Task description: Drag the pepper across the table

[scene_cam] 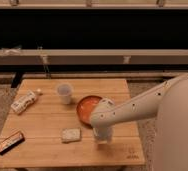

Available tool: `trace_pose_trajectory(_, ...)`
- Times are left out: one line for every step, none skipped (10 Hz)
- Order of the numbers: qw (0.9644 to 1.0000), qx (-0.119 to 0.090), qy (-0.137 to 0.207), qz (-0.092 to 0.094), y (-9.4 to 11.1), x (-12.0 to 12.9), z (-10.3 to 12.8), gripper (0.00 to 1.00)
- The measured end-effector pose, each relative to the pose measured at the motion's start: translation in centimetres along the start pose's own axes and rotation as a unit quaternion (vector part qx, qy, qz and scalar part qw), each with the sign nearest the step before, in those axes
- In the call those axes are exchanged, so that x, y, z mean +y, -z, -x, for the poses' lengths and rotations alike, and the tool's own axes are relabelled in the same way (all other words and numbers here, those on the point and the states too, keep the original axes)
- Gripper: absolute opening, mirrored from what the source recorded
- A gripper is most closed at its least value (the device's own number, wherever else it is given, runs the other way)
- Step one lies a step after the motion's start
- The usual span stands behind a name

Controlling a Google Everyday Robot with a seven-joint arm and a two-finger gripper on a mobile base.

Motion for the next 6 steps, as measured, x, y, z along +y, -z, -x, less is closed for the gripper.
trace_pose_trajectory(1.0000, -0.002, 0.002, 0.002, 0.09, 0.14, 0.19, 0.80)
trace_pose_trajectory(1.0000, -0.005, 0.005, 0.005, 0.23, 0.40, 0.38, 0.80)
trace_pose_trajectory(0.9999, -0.007, 0.009, 0.006, 0.37, 0.65, 0.49, 0.80)
trace_pose_trajectory(0.9999, -0.008, 0.010, 0.007, 0.43, 0.72, 0.54, 0.80)
trace_pose_trajectory(0.9999, -0.008, 0.012, 0.007, 0.45, 0.81, 0.61, 0.80)
trace_pose_trajectory(0.9998, -0.008, 0.014, 0.008, 0.30, 0.96, 0.67, 0.80)
